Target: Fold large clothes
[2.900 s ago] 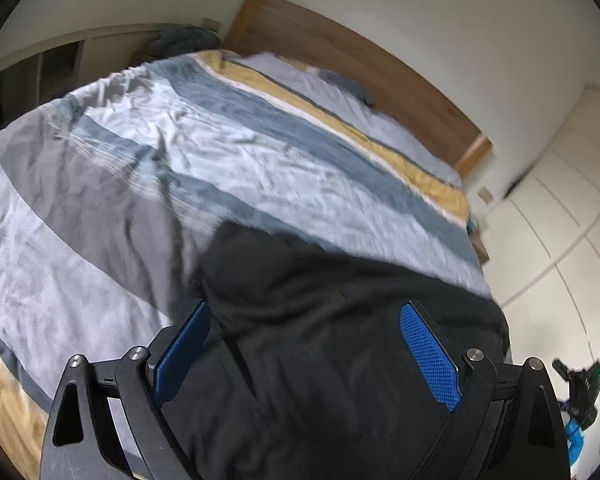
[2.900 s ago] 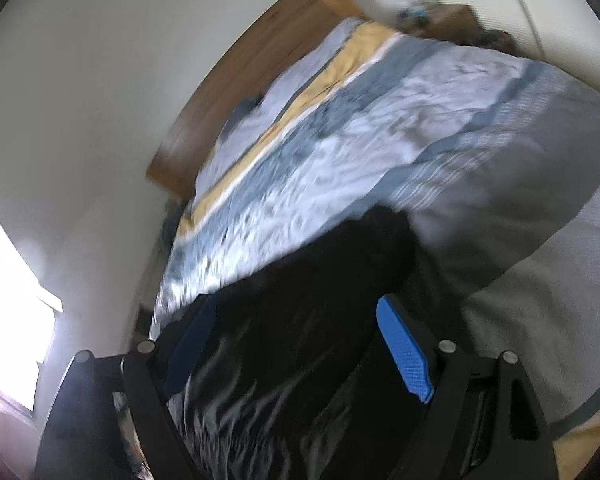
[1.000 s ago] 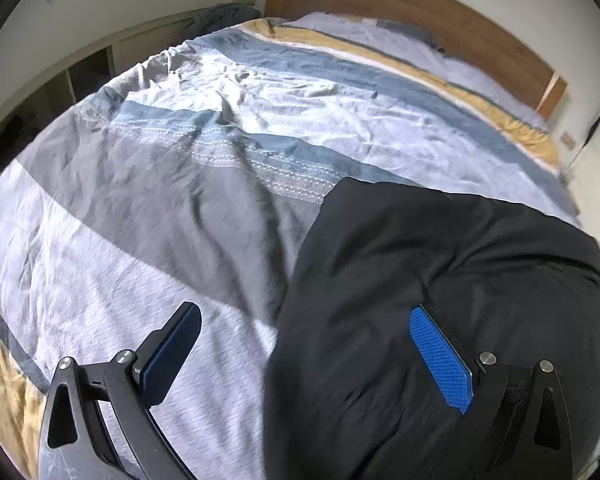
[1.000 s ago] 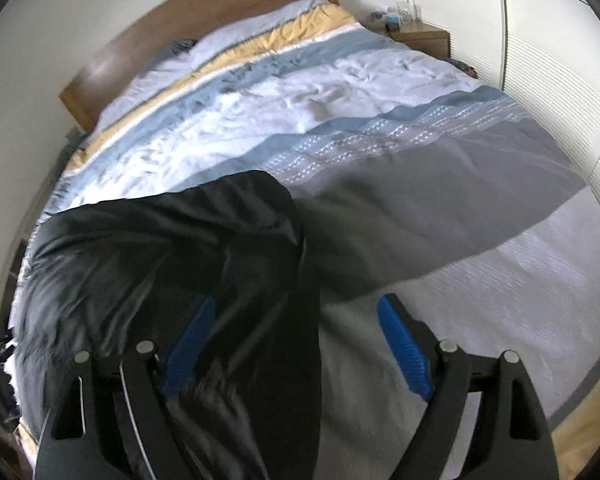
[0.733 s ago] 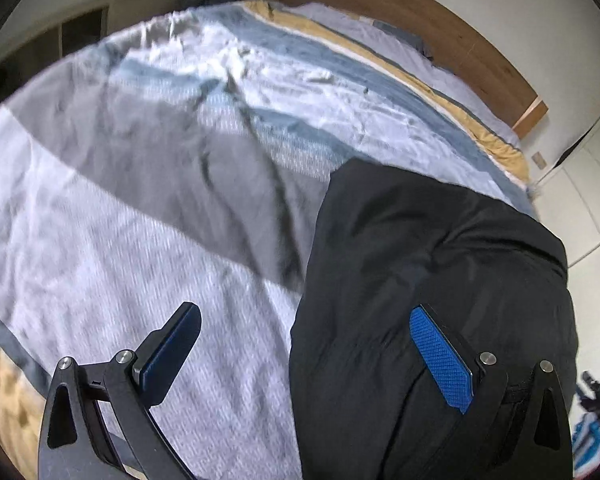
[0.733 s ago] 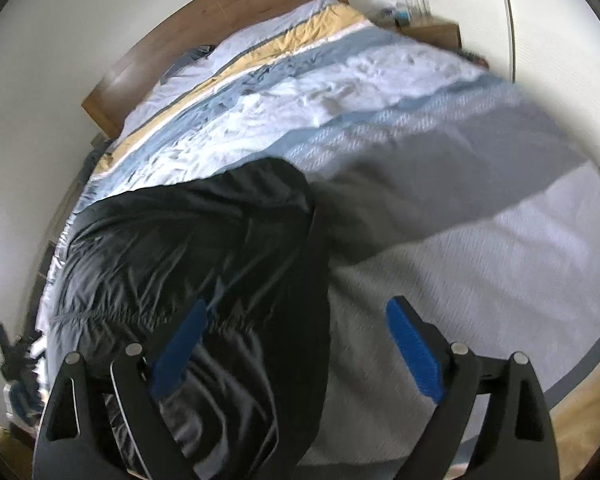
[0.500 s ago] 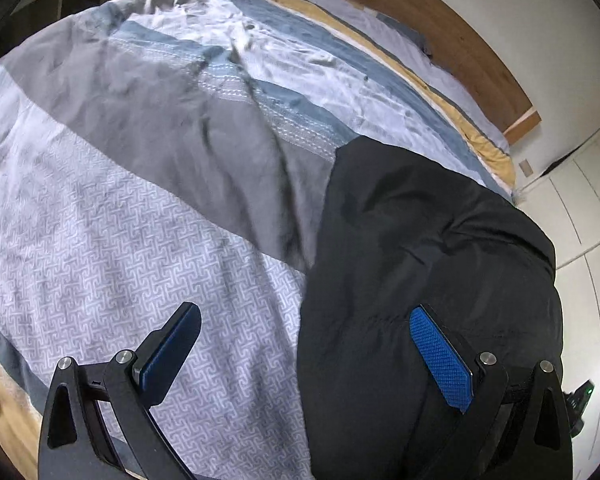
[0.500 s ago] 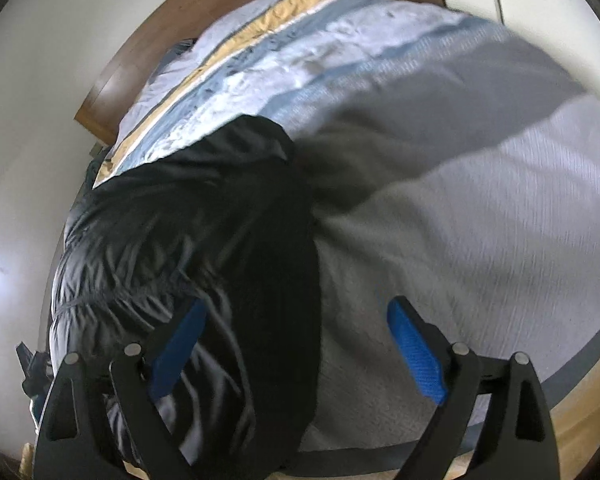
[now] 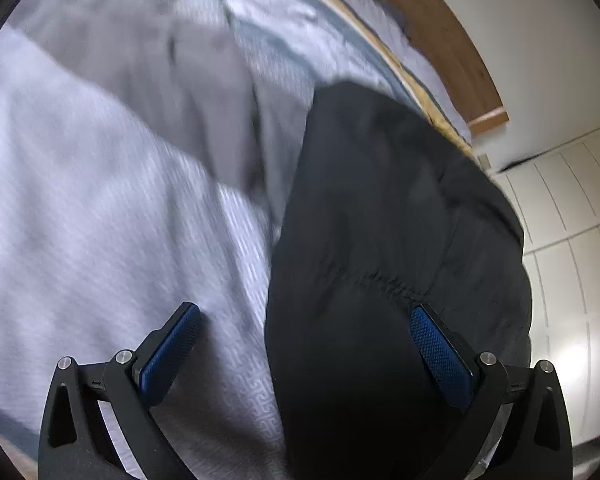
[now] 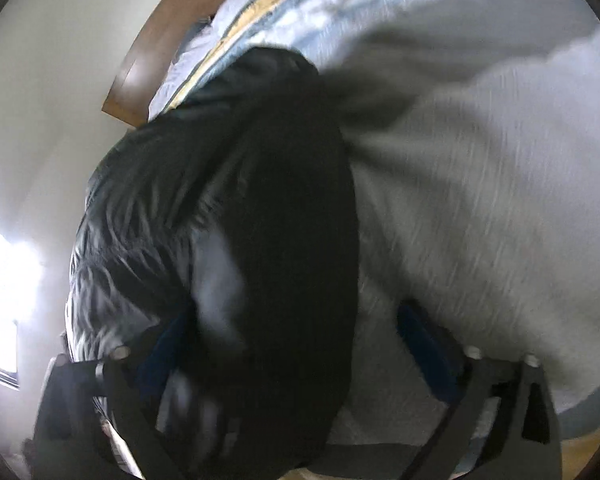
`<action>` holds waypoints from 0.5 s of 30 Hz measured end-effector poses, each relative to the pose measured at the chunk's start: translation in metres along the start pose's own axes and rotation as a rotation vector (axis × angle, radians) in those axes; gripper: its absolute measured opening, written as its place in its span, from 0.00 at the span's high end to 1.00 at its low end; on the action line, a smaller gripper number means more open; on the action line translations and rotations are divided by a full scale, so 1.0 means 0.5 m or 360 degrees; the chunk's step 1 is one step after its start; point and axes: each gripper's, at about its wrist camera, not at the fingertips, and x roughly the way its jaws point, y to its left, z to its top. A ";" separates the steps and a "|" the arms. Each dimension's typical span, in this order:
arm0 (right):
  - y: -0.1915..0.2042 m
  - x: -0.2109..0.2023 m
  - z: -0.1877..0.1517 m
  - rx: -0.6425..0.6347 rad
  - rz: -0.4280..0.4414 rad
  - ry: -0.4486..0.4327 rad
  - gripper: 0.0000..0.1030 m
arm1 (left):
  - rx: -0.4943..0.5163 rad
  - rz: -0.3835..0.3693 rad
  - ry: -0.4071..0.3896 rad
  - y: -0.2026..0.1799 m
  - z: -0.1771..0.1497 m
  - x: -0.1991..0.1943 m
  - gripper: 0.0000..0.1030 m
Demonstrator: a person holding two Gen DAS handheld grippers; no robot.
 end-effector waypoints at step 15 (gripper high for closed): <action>0.057 0.126 -0.019 -0.0059 0.0415 0.0214 0.00 | -0.0015 -0.0492 0.0173 -0.054 -0.056 0.085 0.01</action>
